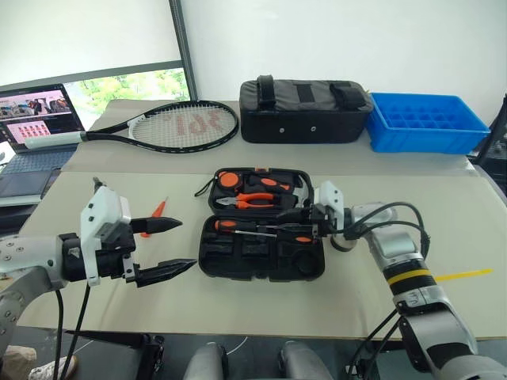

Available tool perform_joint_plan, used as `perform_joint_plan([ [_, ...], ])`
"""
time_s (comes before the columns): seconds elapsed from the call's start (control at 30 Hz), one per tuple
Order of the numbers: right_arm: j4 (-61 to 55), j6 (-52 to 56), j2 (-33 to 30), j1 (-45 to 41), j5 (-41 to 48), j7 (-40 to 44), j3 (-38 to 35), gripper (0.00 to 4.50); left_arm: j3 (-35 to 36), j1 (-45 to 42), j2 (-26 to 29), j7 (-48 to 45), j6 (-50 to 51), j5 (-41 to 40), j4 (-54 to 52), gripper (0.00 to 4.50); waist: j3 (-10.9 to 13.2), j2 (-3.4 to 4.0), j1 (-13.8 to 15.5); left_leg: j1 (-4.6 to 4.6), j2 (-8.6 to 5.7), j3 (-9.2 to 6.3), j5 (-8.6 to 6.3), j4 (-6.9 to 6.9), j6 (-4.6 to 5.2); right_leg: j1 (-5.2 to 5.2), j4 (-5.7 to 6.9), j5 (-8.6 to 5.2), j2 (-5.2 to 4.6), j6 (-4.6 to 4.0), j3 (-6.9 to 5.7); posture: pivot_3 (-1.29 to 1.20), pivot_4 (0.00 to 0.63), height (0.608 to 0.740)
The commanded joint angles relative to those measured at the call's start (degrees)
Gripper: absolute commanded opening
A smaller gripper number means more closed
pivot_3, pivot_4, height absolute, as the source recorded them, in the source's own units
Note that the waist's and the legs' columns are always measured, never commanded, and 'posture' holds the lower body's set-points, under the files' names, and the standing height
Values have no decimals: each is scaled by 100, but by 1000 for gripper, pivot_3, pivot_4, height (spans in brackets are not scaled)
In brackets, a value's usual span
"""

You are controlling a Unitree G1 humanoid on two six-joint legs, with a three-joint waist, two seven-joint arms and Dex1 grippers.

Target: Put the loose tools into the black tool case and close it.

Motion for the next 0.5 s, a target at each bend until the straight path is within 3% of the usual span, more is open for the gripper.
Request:
perform_joint_plan([
  [0.03, 34, -322, -86, 29, -259, 78, 167, 203, 97, 40, 85, -39, -165, 27, -53, 4500, 0, 0, 2, 0, 0, 0, 0, -1, 0, -1, 0, 0, 0, 0, 0, 0, 150, 707],
  [0.07, 57, -345, -99, 47, -323, 84, 215, 14, 106, 59, 86, -37, -171, 31, -59, 4500, 0, 0, 0, 1, 0, 0, 0, -3, 0, -1, 0, 0, 0, -1, -1, 0, 150, 707],
  [0.27, 192, -564, -228, 118, -845, -30, 542, 14, 171, 236, 83, -25, -211, 102, -86, 4500, -2, -3, 3, 25, 0, 3, 0, -13, 0, 12, -1, -2, -1, -2, 0, 0, 150, 707],
  [0.5, -37, -614, -263, 175, -687, -113, 432, 14, 189, 421, -68, 139, -429, 294, 41, 4500, -6, -11, 19, 38, 1, 6, 0, -17, -1, 22, -2, -4, -8, -6, -1, 0, 150, 707],
])
